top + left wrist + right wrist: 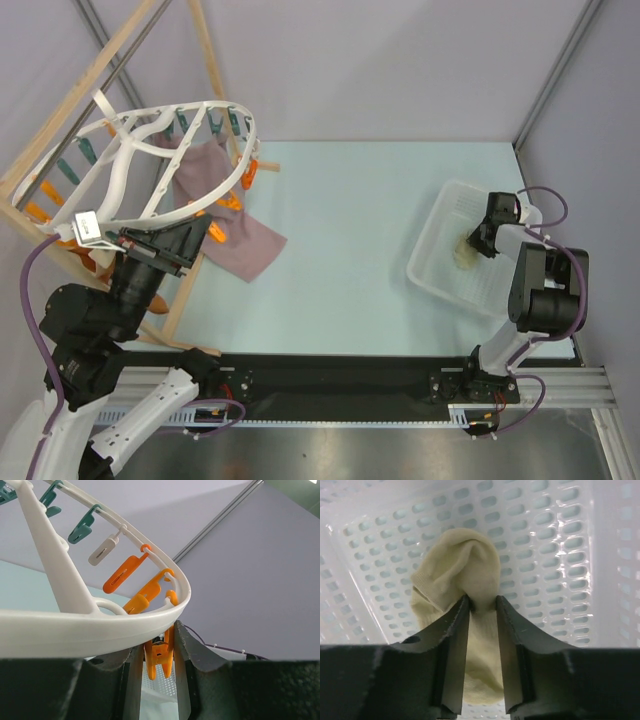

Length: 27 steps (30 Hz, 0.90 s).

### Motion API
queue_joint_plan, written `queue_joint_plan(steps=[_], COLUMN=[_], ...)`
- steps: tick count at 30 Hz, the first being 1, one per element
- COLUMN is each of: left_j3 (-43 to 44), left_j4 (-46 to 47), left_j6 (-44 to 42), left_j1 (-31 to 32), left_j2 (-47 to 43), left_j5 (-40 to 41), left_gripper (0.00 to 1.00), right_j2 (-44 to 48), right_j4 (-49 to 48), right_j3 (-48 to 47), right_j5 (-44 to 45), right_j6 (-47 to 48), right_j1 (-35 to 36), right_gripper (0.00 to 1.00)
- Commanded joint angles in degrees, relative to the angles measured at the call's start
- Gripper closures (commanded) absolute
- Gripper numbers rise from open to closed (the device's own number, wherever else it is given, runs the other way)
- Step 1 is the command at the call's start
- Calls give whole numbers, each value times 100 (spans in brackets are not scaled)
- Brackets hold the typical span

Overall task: Clip the socks to the hanger
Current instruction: Pick up the sock from the bin.

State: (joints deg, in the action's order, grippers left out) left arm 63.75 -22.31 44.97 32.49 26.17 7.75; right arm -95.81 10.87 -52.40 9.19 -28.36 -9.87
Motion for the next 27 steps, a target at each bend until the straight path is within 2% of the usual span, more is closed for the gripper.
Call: queue_joint_plan(steps=[1, 3, 4, 6, 7, 12, 18, 23, 25, 27], left_j3=[6, -11, -11, -11, -11, -3, -20, -82, -73, -55], left_j4=[-55, -72, -72, -90, -116, -160, -187, -143, -125, -107], left_j6=[38, 91, 108, 143, 152, 214, 267, 284, 284, 284], left_j1=[-6, 3, 3, 3, 3, -6, -6, 3, 3, -6], left_j2=[-42, -42, -51, -68, -69, -112, -165, -227, -227, -218], left_j5=[-204, -195, -212, -212, -212, -204, -230, -300, -335, -388], left_gripper=[100, 100, 100, 100, 100, 100, 100, 100, 100, 100], right_j2=[-122, -227, -254, -254, -193, 755, 2732, 4137, 4543, 5086], right_j4=[169, 326, 371, 459, 494, 564, 1038, 1671, 1804, 1865], right_j3=[-112, -252, -279, -314, -306, 1, 239, -33, -173, -226], right_j5=[189, 162, 162, 136, 118, -92, -865, -1270, -1385, -1472], right_j6=[181, 295, 331, 427, 436, 454, 498, 454, 480, 376], right_j1=[55, 55, 55, 46, 46, 55, 178, 968, 1642, 1961], right_gripper=[69, 80, 90, 99, 100, 100, 100, 100, 100, 100])
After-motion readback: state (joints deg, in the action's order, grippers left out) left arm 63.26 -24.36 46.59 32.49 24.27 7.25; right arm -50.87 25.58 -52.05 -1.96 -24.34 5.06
